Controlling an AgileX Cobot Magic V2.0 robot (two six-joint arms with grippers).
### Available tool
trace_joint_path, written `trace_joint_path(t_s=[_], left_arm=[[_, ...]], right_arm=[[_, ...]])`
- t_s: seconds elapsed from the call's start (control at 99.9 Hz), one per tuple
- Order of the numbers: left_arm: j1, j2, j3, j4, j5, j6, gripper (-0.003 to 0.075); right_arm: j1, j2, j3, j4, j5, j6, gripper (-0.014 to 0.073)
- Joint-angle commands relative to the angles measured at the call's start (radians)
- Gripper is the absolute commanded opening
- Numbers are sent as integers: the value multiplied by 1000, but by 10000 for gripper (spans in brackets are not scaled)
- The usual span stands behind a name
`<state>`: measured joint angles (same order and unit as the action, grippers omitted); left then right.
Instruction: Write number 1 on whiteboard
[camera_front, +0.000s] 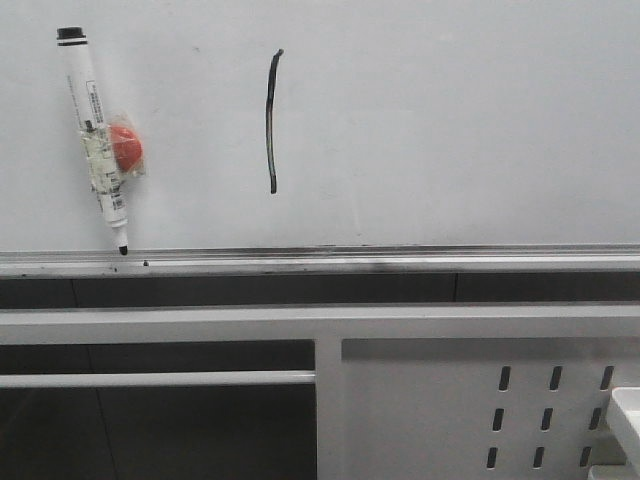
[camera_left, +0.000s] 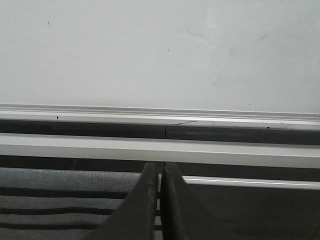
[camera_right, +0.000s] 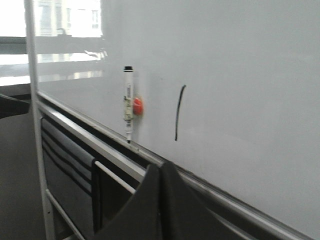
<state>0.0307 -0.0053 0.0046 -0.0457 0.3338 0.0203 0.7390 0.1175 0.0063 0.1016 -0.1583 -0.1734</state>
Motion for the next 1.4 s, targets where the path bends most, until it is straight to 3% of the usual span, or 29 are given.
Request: trace_joint_path(t_s=[0.0, 0.18, 0.36, 0.461, 0.901, 1.191, 1.392], left_arm=[[2, -23, 34, -11, -60, 2, -20], [2, -23, 34, -11, -60, 2, -20], [2, -23, 34, -11, -60, 2, -20], [2, -23, 34, -11, -60, 2, -20], [2, -23, 34, -11, -60, 2, -20], [2, -23, 34, -11, -60, 2, -20], [2, -23, 34, -11, -60, 2, -20]], right_arm=[[-61, -46, 4, 26, -3, 11, -69], [-280, -149, 16, 23, 109, 11, -69], [-539, -149, 16, 21, 206, 11, -69], [-628, -149, 16, 0, 228, 11, -69], [-842, -149, 16, -5, 312, 30, -69], [-849, -149, 16, -15, 470, 64, -69], [-849, -149, 16, -15, 465, 64, -69]])
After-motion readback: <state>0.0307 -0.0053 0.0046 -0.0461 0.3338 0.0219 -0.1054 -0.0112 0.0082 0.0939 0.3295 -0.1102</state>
